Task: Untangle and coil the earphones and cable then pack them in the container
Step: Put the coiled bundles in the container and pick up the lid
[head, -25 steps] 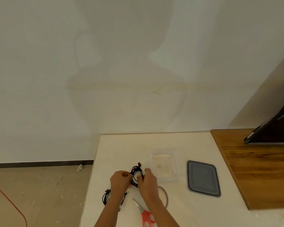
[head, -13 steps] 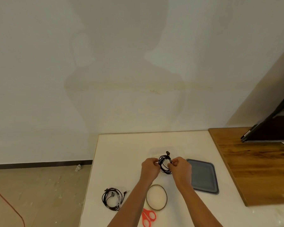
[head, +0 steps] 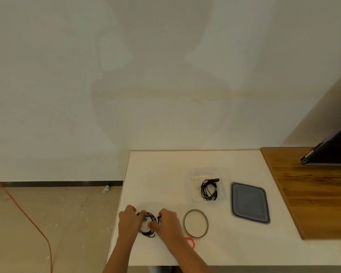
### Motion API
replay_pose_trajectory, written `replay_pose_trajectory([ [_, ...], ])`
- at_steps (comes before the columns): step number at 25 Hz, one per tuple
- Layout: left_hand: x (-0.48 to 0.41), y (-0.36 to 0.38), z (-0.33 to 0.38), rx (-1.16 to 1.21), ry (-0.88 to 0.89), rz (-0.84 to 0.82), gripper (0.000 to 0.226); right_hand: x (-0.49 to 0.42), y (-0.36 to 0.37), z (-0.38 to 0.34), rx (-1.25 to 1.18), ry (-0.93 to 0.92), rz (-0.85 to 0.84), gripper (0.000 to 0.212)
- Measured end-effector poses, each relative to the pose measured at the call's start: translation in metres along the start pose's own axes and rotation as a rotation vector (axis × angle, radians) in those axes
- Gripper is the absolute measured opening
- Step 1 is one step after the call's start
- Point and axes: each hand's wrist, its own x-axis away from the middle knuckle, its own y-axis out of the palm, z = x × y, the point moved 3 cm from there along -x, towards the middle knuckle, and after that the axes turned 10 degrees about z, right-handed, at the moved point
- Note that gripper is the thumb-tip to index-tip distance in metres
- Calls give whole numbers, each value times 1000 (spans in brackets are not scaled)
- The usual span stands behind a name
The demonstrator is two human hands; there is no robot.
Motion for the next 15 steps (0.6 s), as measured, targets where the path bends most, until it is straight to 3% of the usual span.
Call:
replay_pose_trajectory([
  [4, 2, 6, 8, 137, 46, -46, 23, 3, 5, -14, -40, 84, 81, 5],
  [7, 12, 4, 26, 352, 37, -125, 5, 4, -30, -7, -239, 44, 189, 16],
  [9, 17, 6, 57, 475, 73, -166, 6, -1, -76, 2, -302, -38, 289, 18],
  [12, 28, 23, 126, 606, 174, -280, 5, -24, -148, 26, -275, -58, 472, 22],
  [15, 34, 54, 177, 541, 284, -319, 14, -49, -180, 50, -175, 30, 524, 25],
])
